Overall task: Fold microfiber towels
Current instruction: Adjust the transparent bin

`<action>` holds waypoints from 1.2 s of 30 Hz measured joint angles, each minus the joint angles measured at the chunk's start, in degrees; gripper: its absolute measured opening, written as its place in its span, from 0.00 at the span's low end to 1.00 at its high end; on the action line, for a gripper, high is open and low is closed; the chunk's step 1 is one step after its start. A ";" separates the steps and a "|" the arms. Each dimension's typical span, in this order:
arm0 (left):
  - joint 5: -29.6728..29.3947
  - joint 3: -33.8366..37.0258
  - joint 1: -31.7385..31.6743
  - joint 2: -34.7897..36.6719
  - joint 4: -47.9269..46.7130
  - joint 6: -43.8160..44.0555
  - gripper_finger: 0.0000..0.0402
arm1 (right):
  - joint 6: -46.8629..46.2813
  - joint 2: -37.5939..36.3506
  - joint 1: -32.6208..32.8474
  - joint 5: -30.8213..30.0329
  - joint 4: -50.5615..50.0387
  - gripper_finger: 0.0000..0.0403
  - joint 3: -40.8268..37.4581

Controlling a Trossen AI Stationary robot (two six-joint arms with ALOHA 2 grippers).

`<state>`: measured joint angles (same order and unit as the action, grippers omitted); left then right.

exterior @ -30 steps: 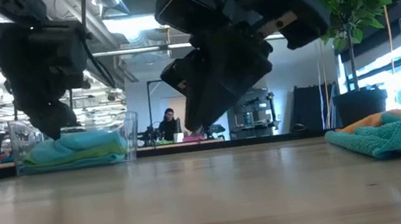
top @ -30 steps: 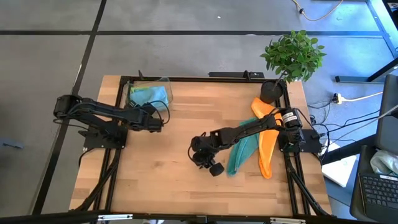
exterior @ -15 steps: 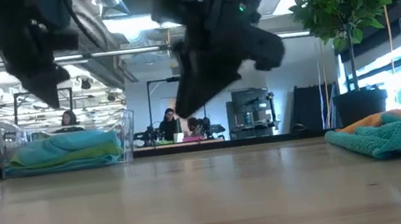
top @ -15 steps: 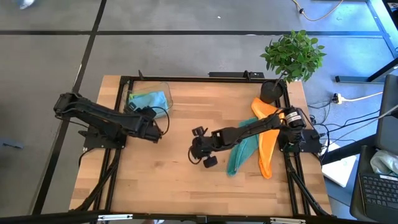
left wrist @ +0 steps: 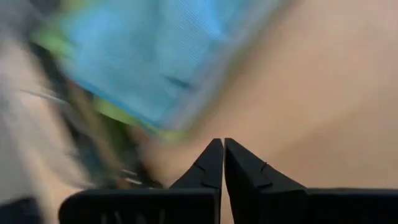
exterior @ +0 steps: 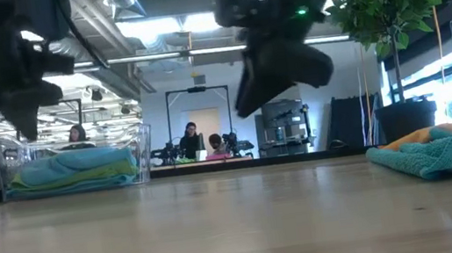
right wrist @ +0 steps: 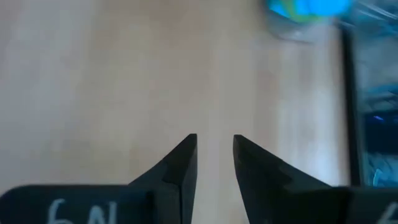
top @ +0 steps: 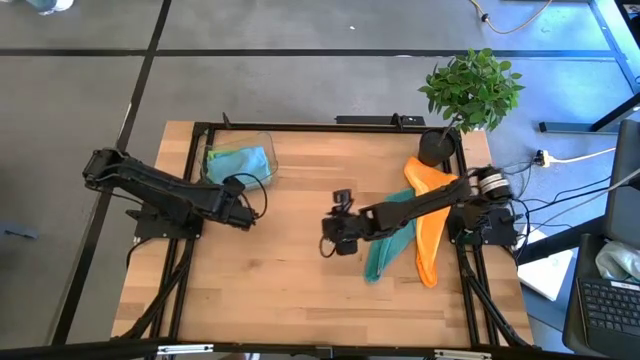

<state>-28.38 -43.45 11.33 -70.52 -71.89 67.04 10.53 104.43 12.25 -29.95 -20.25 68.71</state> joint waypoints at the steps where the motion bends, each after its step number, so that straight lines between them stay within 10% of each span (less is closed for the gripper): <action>1: 1.97 0.82 -0.08 0.76 2.19 -0.03 0.01 | -0.77 -1.60 -0.03 -0.48 1.54 0.26 -2.01; 16: -2.00 13.84 -8.20 7.59 7.87 -2.75 0.00 | 1.49 -17.95 -6.09 1.99 36.52 0.26 -31.53; 36: -16.81 13.91 -24.18 7.91 11.08 -1.27 0.00 | 1.71 -17.99 -5.16 2.66 42.59 0.26 -34.91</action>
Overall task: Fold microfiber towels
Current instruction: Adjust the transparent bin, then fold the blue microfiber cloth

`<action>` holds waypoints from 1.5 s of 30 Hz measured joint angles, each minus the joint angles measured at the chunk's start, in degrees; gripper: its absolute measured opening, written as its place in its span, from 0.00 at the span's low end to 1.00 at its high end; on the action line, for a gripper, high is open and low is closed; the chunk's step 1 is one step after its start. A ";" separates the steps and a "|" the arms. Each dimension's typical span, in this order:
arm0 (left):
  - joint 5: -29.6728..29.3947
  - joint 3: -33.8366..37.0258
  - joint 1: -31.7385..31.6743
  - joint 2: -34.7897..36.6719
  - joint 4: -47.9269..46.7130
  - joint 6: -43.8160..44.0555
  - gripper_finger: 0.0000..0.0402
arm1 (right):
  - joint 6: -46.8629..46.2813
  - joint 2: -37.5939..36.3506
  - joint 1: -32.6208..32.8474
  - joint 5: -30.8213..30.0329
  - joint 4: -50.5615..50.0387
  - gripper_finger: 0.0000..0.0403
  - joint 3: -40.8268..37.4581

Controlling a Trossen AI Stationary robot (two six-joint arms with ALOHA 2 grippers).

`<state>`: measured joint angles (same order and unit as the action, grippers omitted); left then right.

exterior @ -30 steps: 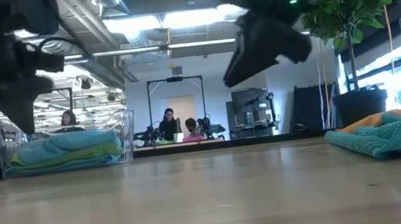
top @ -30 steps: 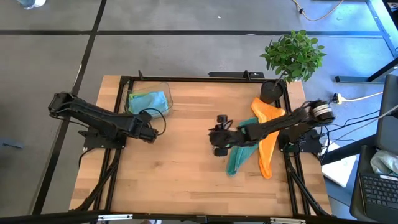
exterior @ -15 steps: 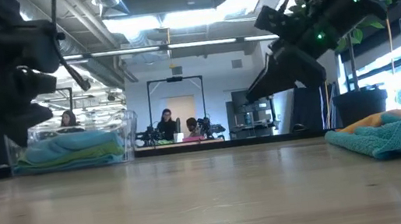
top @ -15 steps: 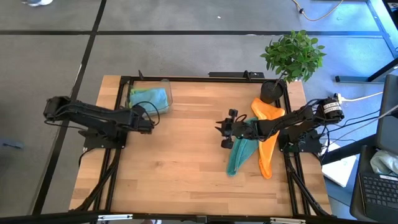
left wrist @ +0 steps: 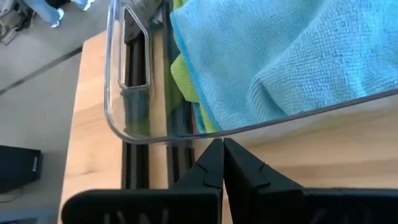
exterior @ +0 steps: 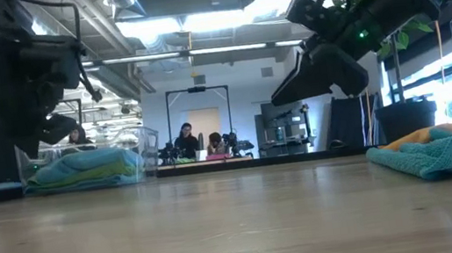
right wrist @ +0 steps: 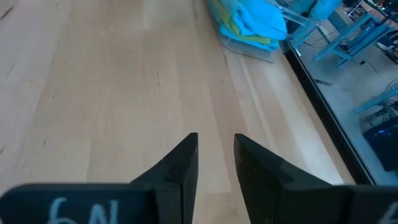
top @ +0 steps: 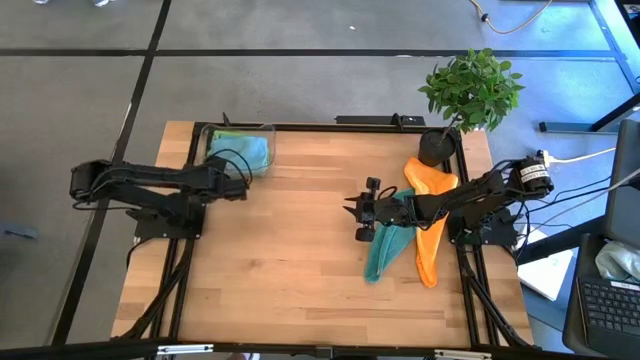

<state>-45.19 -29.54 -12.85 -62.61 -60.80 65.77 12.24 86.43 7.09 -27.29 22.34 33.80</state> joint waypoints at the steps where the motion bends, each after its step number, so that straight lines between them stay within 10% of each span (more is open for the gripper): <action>1: -0.44 0.00 -0.43 0.00 0.87 -0.16 0.00 | -0.03 0.00 -0.02 0.27 0.00 0.26 0.00; 18: -6.99 1.67 -2.15 -0.05 5.91 -1.90 0.00 | -1.24 0.02 -0.16 5.09 0.18 0.26 0.00; 33: 7.28 0.92 2.87 0.81 1.33 -8.02 0.00 | -4.21 0.04 -0.26 13.67 -0.57 0.26 0.02; 45: -2.26 -6.63 12.30 3.91 5.72 -11.69 0.01 | 0.56 0.04 0.52 13.47 4.25 0.26 0.04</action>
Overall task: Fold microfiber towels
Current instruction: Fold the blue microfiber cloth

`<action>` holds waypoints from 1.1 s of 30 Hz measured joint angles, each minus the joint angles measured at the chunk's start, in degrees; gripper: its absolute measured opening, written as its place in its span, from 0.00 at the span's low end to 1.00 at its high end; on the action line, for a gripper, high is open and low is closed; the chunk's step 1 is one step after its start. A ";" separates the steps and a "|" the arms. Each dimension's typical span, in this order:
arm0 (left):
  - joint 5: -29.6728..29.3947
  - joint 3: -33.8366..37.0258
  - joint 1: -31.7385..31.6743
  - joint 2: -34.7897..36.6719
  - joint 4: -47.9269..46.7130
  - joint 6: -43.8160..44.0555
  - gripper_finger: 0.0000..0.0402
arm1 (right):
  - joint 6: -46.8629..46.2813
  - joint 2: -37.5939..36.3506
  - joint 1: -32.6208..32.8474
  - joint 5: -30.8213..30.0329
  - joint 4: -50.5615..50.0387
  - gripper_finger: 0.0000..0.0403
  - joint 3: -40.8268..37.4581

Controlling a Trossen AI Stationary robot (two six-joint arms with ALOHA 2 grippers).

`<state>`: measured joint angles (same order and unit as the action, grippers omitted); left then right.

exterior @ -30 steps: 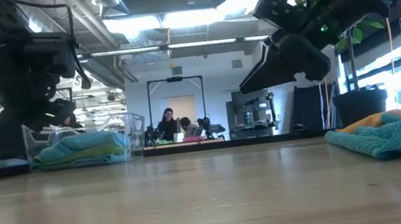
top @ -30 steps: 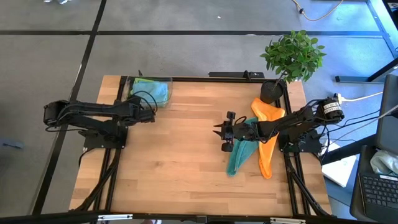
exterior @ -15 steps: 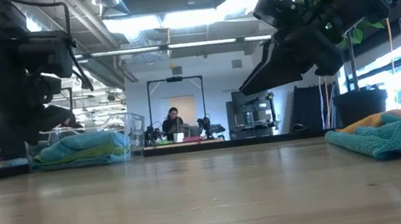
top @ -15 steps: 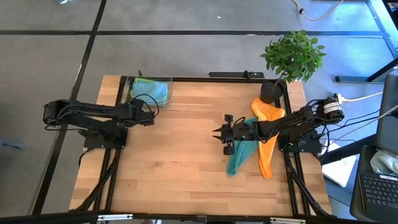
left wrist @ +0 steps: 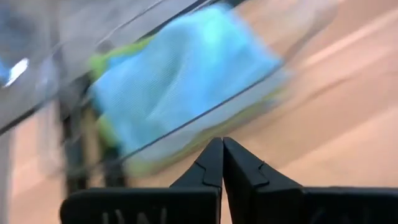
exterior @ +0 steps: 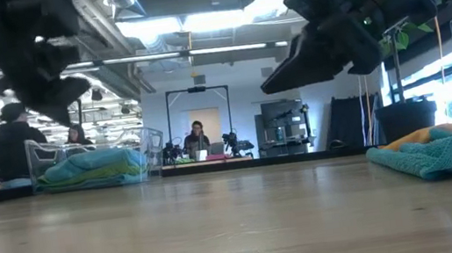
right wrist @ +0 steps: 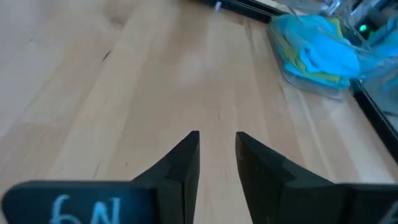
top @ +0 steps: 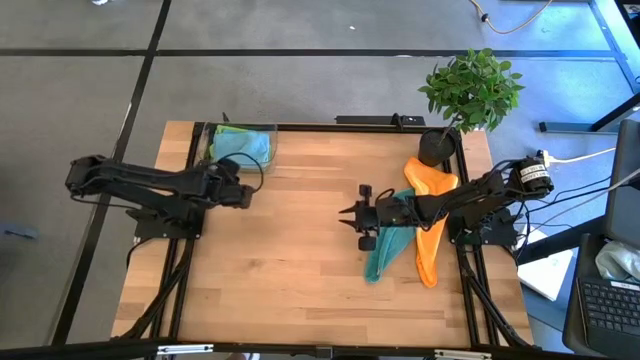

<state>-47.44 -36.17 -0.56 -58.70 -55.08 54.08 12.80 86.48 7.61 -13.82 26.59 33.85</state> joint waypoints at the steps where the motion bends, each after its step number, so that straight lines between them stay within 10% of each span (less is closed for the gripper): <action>1: 0.20 -0.26 0.60 0.00 2.62 -2.86 0.01 | 1.35 0.00 0.14 0.01 -0.02 0.26 0.00; 10: 9.61 1.95 9.91 -0.07 41.79 -45.37 0.04 | 10.08 -1.82 4.90 5.68 -1.73 0.22 0.04; 14: 10.44 1.96 12.81 -0.07 54.39 -54.28 0.06 | 8.59 -6.30 7.96 3.95 -21.28 0.19 3.57; 21: 17.86 1.98 13.15 -0.20 61.06 -57.87 0.11 | -6.56 -7.34 14.56 12.59 -57.05 0.23 16.09; 33: 20.65 2.04 14.85 -6.65 69.66 -48.74 0.14 | -12.39 -2.16 28.51 2.63 -51.77 0.39 12.97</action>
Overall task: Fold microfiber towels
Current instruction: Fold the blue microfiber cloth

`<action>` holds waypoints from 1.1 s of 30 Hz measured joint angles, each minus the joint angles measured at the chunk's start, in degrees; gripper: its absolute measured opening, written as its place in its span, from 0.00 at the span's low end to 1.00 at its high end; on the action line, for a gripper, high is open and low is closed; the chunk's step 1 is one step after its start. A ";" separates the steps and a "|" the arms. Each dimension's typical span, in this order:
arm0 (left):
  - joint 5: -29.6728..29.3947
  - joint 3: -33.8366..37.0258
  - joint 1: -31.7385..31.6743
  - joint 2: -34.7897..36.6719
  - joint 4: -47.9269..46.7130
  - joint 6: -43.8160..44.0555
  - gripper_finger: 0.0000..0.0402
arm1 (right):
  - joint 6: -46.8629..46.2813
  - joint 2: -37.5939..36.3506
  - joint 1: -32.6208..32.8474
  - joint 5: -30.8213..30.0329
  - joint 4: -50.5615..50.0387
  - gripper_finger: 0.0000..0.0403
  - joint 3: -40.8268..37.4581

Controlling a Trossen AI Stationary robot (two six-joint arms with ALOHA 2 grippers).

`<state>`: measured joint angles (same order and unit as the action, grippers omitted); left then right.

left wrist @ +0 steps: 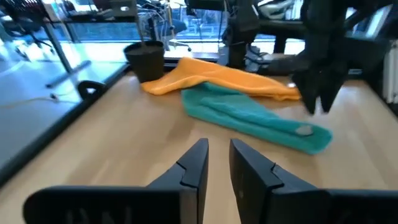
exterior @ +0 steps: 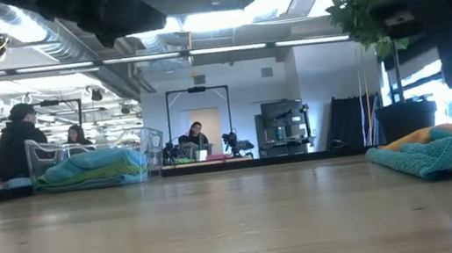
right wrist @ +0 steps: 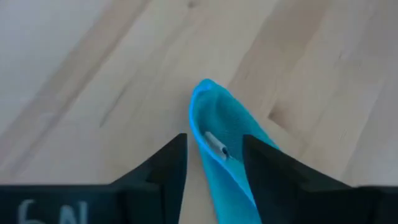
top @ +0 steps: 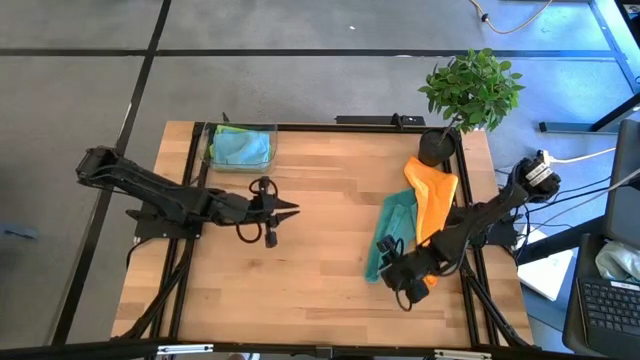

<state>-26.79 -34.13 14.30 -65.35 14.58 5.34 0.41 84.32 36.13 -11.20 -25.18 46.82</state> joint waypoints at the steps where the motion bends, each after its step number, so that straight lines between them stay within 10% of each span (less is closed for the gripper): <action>1: 0.05 0.00 0.65 -1.05 1.59 0.34 0.14 | -1.13 0.88 0.81 -1.30 0.61 0.40 -0.42; 13: -1.77 -9.75 11.05 -18.57 8.69 1.22 0.13 | -8.96 12.74 5.06 -18.30 9.83 0.40 -3.49; 25: -0.51 -27.34 13.35 -33.51 0.57 -6.36 0.13 | -5.95 13.83 11.36 -20.81 13.72 0.03 1.36; 33: 5.61 -33.10 10.00 -41.25 -0.52 -10.79 0.16 | -7.33 13.83 11.33 -25.01 12.34 0.03 1.80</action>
<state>-21.18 -67.23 24.30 -106.60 14.05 -5.46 -6.92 98.15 47.46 -36.21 -12.84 48.62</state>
